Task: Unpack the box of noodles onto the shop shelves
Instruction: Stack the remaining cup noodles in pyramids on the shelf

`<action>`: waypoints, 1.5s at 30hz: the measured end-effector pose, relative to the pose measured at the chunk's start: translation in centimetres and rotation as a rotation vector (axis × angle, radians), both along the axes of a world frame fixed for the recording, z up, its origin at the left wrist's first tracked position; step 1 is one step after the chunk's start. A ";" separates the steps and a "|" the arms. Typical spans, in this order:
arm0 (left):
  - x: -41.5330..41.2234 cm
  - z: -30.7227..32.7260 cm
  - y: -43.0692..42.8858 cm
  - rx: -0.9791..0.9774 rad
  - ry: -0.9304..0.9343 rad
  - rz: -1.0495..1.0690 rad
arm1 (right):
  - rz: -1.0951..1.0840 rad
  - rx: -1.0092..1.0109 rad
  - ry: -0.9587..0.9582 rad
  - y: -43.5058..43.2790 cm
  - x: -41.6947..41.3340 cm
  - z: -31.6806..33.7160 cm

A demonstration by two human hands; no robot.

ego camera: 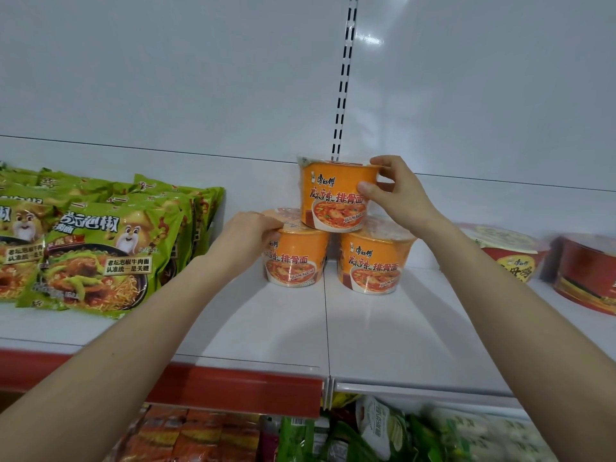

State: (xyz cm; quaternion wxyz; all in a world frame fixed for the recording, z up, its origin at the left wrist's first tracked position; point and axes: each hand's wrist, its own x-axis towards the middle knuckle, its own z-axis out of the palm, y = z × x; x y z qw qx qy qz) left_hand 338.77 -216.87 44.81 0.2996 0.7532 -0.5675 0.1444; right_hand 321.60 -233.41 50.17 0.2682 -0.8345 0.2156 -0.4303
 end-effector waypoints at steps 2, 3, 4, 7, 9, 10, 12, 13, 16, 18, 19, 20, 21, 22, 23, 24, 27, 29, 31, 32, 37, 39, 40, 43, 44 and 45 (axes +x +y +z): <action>-0.1 0.0 0.0 -0.007 0.000 -0.008 | -0.028 -0.030 -0.003 0.1 0.2 -0.1; -0.1 0.0 0.0 -0.010 0.000 -0.012 | -0.033 -0.038 -0.006 0.1 0.3 -0.1; -0.1 0.0 0.0 -0.012 -0.001 -0.015 | -0.033 -0.041 -0.006 0.1 0.3 -0.2; 0.0 -0.1 0.0 -0.016 0.002 -0.012 | -0.016 -0.026 0.006 0.1 0.3 -0.2; 0.1 -0.1 -0.1 -0.016 0.010 -0.011 | 0.004 -0.001 0.011 0.0 0.2 -0.1; 0.1 -0.2 -0.1 -0.015 0.014 -0.011 | 0.011 0.007 0.013 0.0 0.2 -0.1; 0.1 -0.2 -0.1 -0.016 0.017 -0.016 | 0.014 0.013 0.016 0.1 0.1 -0.1; 0.1 -0.2 -0.1 -0.016 0.016 -0.018 | 0.012 0.011 0.018 0.1 0.1 -0.1; 0.0 -0.1 0.0 -0.018 0.027 -0.005 | 0.012 0.012 0.024 0.3 0.1 -0.1; -0.3 0.1 -0.1 -0.024 0.045 0.012 | 0.014 0.015 0.026 0.3 0.0 -0.1; -0.4 0.1 -0.2 -0.028 0.052 0.022 | 0.014 0.014 0.027 0.3 0.0 -0.1; -0.6 0.2 -0.2 -0.033 0.058 0.035 | 0.013 0.014 0.026 0.3 0.0 -0.1; -0.7 0.2 -0.3 -0.039 0.063 0.051 | 0.013 0.014 0.025 0.3 0.0 -0.1; -0.7 0.3 -0.3 -0.041 0.070 0.069 | 0.012 0.013 0.025 0.3 0.0 -0.1; -0.8 0.3 -0.4 -0.044 0.077 0.083 | 0.011 0.013 0.025 0.3 0.0 -0.2; -0.8 0.3 -0.4 -0.044 0.082 0.092 | 0.011 0.014 0.023 0.3 0.0 -0.2; -0.7 0.3 -0.5 -0.042 0.083 0.106 | 0.031 0.026 0.008 0.4 0.0 -0.2; -0.5 0.3 -0.5 -0.032 0.085 0.091 | 0.051 0.051 -0.005 0.5 -0.1 -0.2; -0.1 0.3 -0.3 -0.002 0.076 0.079 | 0.053 0.073 -0.013 0.5 -0.4 -0.3; 0.0 0.3 -0.2 0.017 0.070 0.078 | 0.040 0.074 -0.017 0.5 -0.7 -0.4; -1.1 0.4 -0.5 -0.053 0.110 0.103 | -0.124 0.001 0.026 -0.1 -2.8 -2.3; -2.1 0.9 -1.4 -0.097 0.221 0.102 | -0.148 -0.008 0.082 -0.4 -3.9 -3.5; -2.6 1.1 -2.0 -0.109 0.288 0.092 | -0.160 -0.016 0.131 -0.6 -4.5 -4.0; -3.1 1.8 -3.3 -0.114 0.425 0.053 | -0.158 -0.038 0.322 -1.4 -5.7 -5.2; -3.1 2.0 -3.5 -0.103 0.447 0.044 | -0.144 -0.045 0.371 -1.5 -5.9 -5.4; -3.0 2.1 -3.8 -0.088 0.460 0.037 | -0.132 -0.067 0.408 -1.6 -6.0 -5.5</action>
